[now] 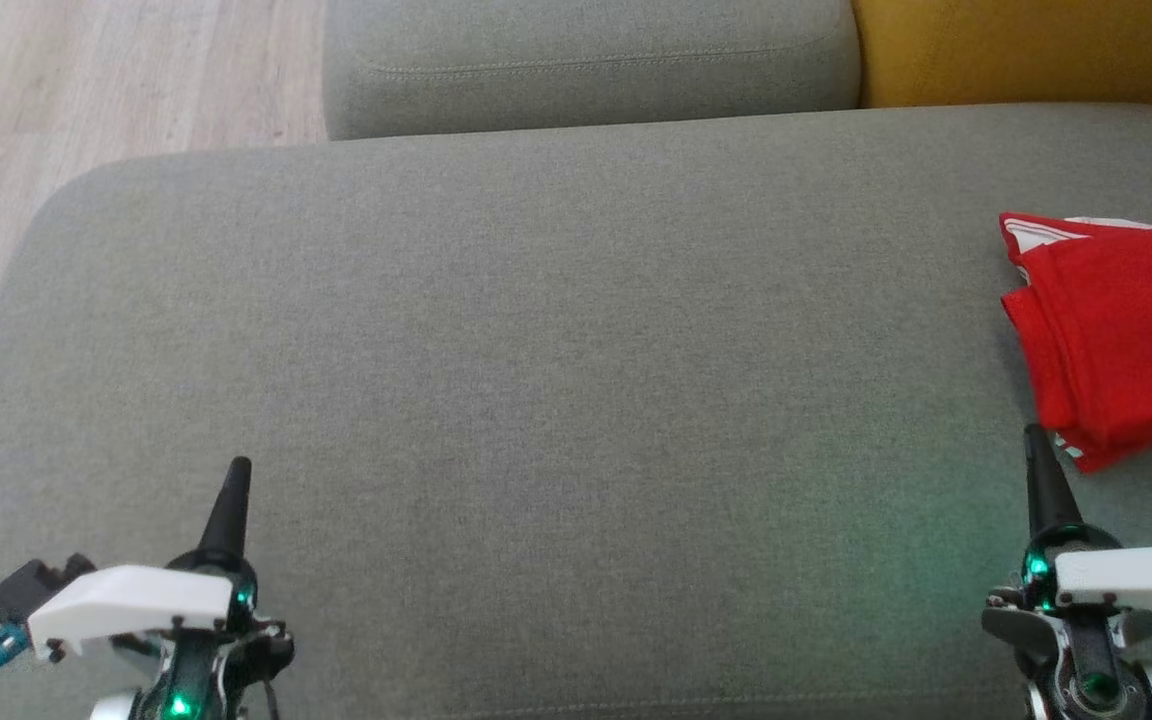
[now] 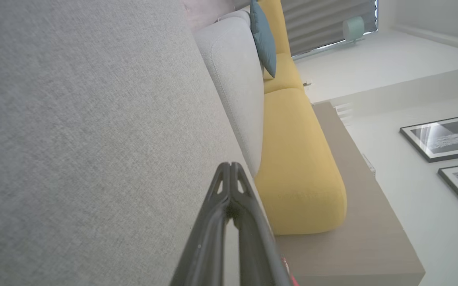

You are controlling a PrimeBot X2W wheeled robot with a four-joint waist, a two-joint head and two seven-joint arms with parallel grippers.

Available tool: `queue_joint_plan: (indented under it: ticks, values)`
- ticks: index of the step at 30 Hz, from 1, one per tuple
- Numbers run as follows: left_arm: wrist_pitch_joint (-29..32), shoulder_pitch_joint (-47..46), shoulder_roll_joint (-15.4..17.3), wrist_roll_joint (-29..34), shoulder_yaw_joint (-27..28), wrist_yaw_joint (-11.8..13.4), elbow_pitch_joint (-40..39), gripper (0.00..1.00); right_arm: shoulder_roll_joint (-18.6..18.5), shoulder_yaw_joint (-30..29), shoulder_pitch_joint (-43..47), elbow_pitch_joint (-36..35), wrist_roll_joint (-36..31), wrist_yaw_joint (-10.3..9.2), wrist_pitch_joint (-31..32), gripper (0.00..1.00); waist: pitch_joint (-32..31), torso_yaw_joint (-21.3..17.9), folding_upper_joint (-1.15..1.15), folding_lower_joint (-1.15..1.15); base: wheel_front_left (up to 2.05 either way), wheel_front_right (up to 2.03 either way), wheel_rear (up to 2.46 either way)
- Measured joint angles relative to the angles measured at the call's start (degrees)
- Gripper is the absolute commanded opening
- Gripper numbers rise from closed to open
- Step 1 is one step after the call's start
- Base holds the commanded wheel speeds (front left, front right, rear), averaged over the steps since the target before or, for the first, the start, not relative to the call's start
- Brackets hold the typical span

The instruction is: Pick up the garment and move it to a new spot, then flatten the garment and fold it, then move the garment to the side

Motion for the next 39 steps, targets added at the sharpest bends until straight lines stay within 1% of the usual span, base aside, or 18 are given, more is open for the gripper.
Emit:
queue_joint_plan:
  ticks: [12,15,17,27,39]
  values:
    - [1.97,-0.30,-0.79,-7.45,2.76,-1.82,0.41,0.00,0.00,-1.01,-1.24,1.08,7.62,0.00,0.67,0.00,-0.40,0.09,0.00,0.00,0.00,0.00,0.00]
    - [2.47,-0.38,-1.02,-9.34,3.10,-2.82,0.54,0.00,0.00,-1.24,-1.24,1.57,9.45,0.00,0.69,0.00,-0.51,0.11,0.00,0.00,0.00,0.00,0.00]
    - [2.94,-0.52,-1.26,-10.57,3.66,-2.85,0.62,0.00,0.00,-1.34,-1.24,1.82,10.76,0.00,0.76,0.00,-0.58,0.13,0.00,0.00,0.00,0.00,0.00]
    - [4.47,-1.31,-2.15,-16.61,6.11,-4.77,0.97,0.00,0.00,-2.24,-2.32,2.82,16.90,0.00,1.38,0.00,-0.88,0.20,0.00,0.00,0.00,0.00,0.00]
    - [4.70,-1.31,-2.32,-16.66,6.34,-4.77,0.99,0.00,0.00,-2.64,-2.39,2.85,17.15,0.00,1.58,0.00,-0.88,0.20,0.00,0.00,0.00,0.00,0.00]
